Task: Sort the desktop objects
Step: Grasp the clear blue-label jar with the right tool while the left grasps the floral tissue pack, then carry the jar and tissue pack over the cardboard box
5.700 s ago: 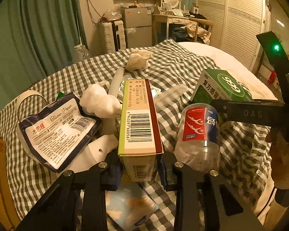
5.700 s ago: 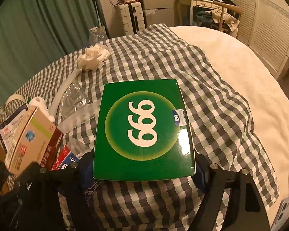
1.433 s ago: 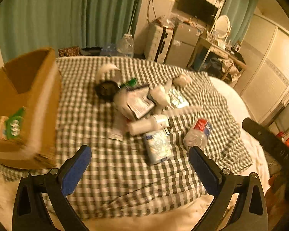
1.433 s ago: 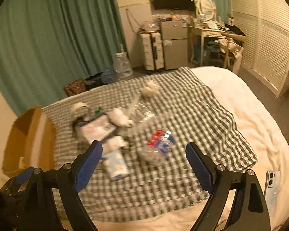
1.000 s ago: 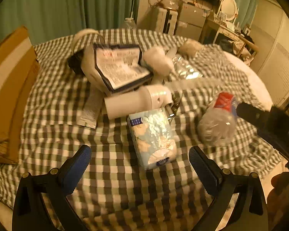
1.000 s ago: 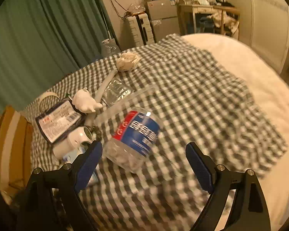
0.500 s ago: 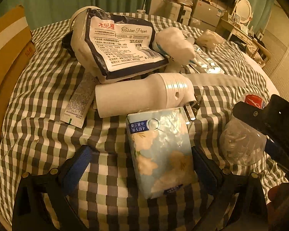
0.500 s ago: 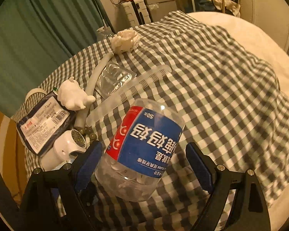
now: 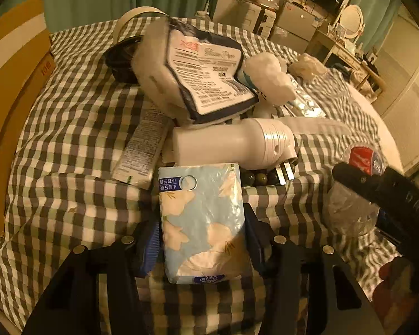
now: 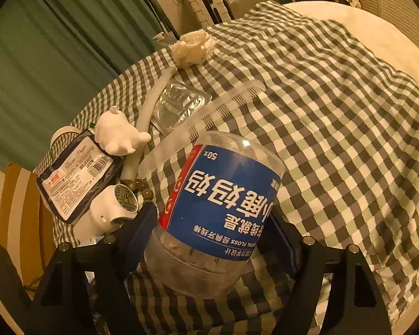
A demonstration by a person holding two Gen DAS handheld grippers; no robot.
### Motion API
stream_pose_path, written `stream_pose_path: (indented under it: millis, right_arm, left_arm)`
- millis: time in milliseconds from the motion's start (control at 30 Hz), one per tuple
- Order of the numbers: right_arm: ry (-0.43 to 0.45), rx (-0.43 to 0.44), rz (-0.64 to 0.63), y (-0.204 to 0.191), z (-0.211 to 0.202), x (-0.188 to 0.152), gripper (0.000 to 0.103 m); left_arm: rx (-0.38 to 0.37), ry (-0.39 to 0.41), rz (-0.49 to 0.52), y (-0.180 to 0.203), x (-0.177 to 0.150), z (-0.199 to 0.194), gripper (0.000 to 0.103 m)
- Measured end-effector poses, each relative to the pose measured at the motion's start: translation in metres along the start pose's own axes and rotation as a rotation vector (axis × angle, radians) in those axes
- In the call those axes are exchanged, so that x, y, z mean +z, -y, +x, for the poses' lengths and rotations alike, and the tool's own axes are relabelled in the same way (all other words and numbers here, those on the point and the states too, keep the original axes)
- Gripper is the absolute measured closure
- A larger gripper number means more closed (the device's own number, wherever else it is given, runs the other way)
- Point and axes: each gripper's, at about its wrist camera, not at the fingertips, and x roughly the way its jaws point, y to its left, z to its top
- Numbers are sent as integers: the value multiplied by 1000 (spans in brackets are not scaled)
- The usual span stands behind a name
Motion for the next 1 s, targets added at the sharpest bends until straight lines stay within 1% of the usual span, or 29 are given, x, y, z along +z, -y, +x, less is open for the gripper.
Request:
stream_pose_path:
  millis: [100,233,333,400,467,567,667,833,933,1000]
  right_arm:
    - [13,-39,-49,-9,-9,-4,28]
    - [30,-62,-94,-17,-29,-11,33]
    - [22,-86,-114,-20,-44,-16,36]
    - [12,-95,-127,-22,-49,-21,38]
    - [3,-82,-118,-23,-52,-23,39]
    - [-6,-68,-108,-25,-61,-30,39]
    - [0,-84,-131,-31,-71,-36,40]
    - [22,-68,-133,-39,-97,-48,40]
    - [45,-47,-147,-49,-117,-51,40]
    - [56,-12,-150,-56,-130,-51,40]
  left_arm:
    - [-15,4,12,-3,-2,-11,50]
    - [-25,22,26,-4,-4,-31,50]
    - [14,48,25,-6,-3,-51,50]
    - [12,46,16,-7,-1,-62,50]
    - [15,56,8,-9,0,-72,50]
    - [43,73,18,-8,3,-88,50]
    - [37,100,8,-14,4,-108,50]
    - [30,141,1,-16,10,-134,50]
    - [60,136,-10,-16,18,-146,50]
    - [43,125,-26,-19,24,-153,50]
